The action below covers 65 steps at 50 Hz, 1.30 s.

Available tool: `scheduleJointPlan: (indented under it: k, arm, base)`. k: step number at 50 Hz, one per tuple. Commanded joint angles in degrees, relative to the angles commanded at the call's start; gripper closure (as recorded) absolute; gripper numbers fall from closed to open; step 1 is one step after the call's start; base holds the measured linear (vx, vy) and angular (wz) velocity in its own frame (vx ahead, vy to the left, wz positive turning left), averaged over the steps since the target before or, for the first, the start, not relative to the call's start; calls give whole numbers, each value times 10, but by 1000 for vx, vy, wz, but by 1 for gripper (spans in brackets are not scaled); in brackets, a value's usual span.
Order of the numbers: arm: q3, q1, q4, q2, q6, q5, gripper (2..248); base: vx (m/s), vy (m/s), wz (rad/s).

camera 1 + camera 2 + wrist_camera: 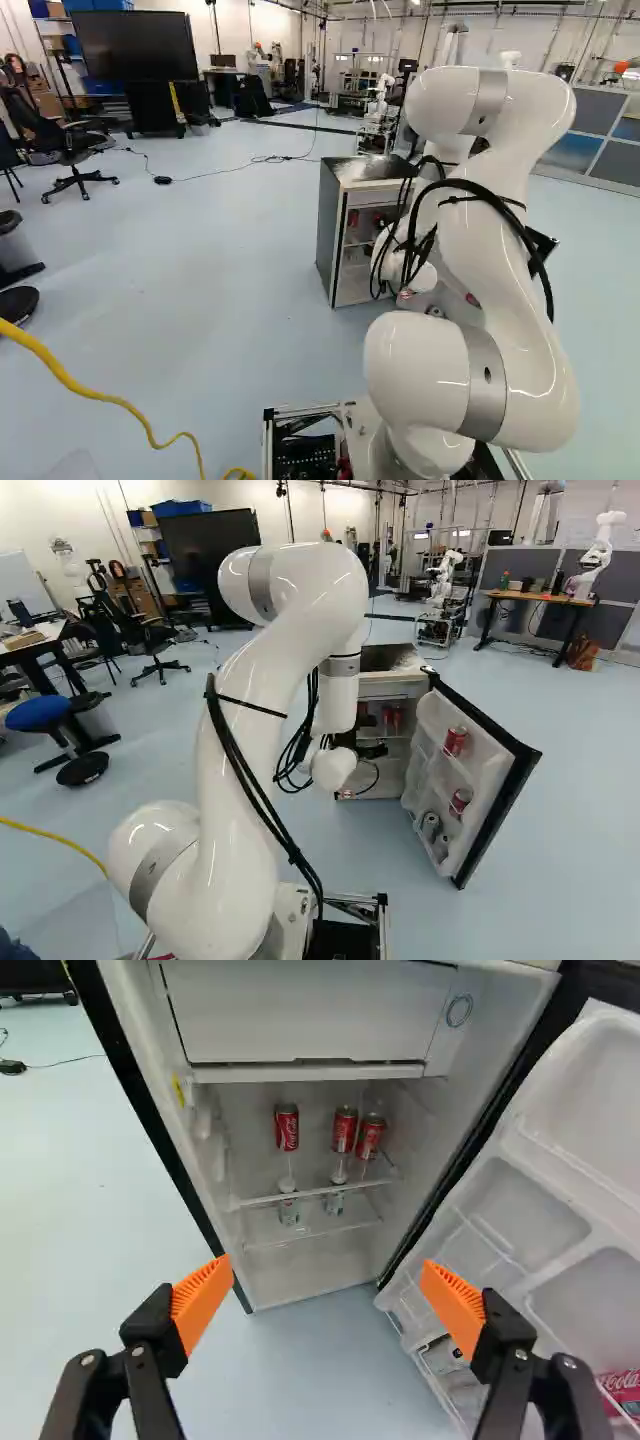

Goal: Grab a drink from the fridge

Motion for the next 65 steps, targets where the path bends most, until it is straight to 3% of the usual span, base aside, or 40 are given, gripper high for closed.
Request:
scheduleJointPlan:
  k: [30,65]
  arm:
    - [92,-7,0,99,0,30,3]
    - [97,-8,0,107,0,30,3]
  base:
    - [0,0,0]
    - [0,0,0]
